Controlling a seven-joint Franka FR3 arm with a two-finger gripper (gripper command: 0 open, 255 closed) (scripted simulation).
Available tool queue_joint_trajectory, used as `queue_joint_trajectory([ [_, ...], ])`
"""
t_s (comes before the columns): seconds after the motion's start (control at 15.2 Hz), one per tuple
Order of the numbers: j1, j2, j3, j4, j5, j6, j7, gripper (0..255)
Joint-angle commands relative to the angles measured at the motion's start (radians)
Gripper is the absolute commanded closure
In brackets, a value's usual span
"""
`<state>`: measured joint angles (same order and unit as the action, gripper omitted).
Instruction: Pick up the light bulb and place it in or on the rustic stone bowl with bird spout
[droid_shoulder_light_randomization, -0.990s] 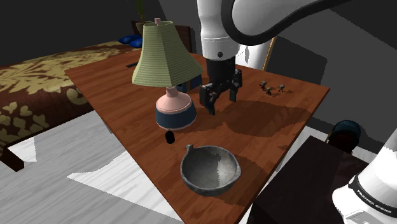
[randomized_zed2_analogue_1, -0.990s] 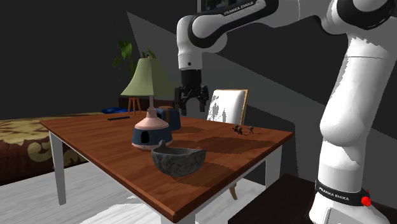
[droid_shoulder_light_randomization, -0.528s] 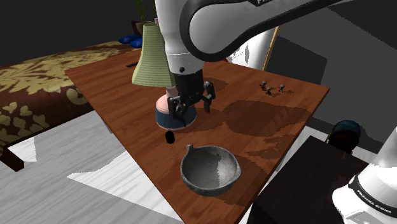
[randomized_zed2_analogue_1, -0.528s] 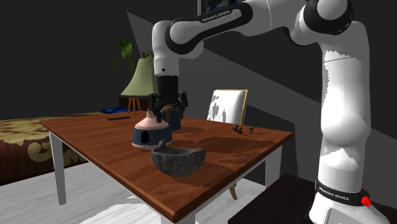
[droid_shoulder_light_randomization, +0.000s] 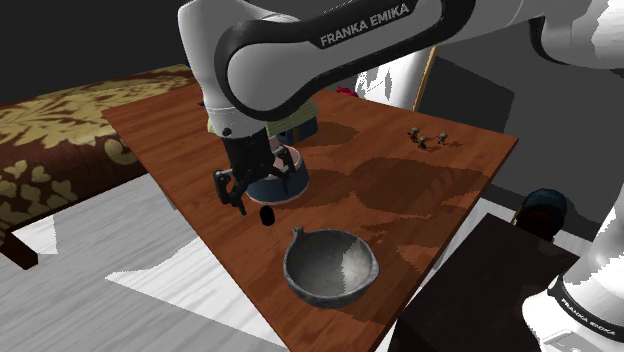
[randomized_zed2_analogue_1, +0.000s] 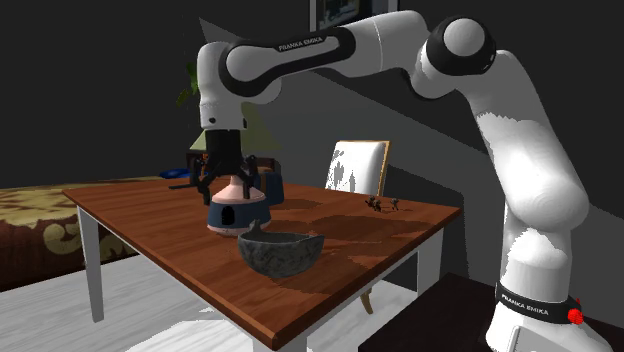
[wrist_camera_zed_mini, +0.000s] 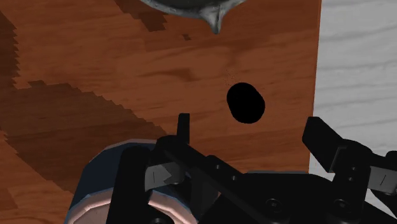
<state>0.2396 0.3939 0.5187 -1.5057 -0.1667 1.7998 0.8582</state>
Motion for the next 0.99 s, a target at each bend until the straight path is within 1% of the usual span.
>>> queue_joint_trajectory([
  [0.0,0.008,0.023,-0.003,0.003,-0.008,0.015,0.009,0],
  [0.4,0.004,0.032,-0.006,-0.06,-0.016,0.085,0.015,0],
  [0.86,0.007,0.031,-0.011,-0.06,-0.014,0.085,0.014,0],
  [0.92,0.005,0.027,-0.01,-0.062,-0.012,0.083,0.01,255],
])
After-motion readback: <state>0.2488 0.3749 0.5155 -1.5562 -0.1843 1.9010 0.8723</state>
